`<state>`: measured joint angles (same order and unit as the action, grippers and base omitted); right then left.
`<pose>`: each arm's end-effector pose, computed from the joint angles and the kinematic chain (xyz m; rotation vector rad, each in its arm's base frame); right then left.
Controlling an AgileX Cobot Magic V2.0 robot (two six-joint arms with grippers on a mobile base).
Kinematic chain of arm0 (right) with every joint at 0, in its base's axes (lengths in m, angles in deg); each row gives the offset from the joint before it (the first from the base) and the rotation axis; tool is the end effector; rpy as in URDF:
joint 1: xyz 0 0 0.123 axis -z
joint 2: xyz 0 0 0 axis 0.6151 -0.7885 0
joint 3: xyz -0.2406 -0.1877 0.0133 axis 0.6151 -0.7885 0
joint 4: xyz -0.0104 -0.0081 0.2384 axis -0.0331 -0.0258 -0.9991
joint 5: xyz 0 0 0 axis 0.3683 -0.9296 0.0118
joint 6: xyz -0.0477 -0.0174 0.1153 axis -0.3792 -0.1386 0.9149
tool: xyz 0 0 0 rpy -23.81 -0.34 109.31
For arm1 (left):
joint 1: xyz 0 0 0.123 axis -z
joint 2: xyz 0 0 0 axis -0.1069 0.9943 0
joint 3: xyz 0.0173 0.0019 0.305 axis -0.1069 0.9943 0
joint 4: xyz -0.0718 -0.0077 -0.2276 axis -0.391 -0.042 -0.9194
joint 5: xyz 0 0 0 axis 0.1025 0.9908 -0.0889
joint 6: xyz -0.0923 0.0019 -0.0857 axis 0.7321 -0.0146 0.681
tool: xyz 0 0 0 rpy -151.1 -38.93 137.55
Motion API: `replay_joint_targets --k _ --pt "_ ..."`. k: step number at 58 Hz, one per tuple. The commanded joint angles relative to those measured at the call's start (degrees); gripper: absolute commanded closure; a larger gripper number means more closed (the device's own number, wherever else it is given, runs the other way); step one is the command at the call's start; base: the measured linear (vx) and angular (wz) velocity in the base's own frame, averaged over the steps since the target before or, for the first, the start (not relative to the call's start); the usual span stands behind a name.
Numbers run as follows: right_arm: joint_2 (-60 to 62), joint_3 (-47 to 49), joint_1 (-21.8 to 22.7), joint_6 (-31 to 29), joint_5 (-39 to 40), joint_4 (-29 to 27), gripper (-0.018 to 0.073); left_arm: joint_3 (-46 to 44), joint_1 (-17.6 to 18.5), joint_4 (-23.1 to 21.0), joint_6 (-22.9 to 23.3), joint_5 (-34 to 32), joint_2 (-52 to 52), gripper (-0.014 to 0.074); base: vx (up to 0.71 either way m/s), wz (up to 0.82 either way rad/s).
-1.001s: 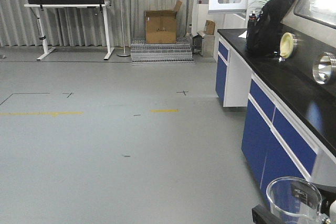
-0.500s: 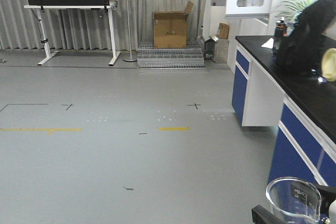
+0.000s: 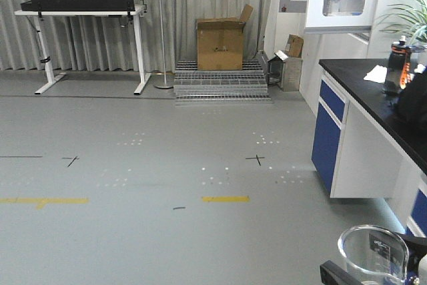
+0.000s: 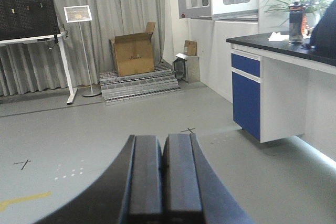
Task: Pick beaker and place in left cabinet
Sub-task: 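Drive the base to the open cabinet with the blue tray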
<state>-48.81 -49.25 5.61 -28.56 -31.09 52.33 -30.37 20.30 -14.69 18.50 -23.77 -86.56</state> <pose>0.1488 0.0821 0.3143 -0.5870 1.6903 0.2120 0.0562 -0.0141 0.2045 0.2366 1.4964 -0.1451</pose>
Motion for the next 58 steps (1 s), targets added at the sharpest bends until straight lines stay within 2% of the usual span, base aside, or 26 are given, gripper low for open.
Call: replay_joint_targets --k 1,58 --pt "0.1 1.9 0.2 -0.4 1.3 0.7 0.0564 0.9 0.3 -0.5 0.2 -4.8 -1.0 0.0596 0.76 -0.03" --pt "0.1 1.9 0.2 -0.4 1.3 0.7 0.0564 0.9 0.3 -0.5 0.2 -4.8 -1.0 0.0596 0.77 0.0"
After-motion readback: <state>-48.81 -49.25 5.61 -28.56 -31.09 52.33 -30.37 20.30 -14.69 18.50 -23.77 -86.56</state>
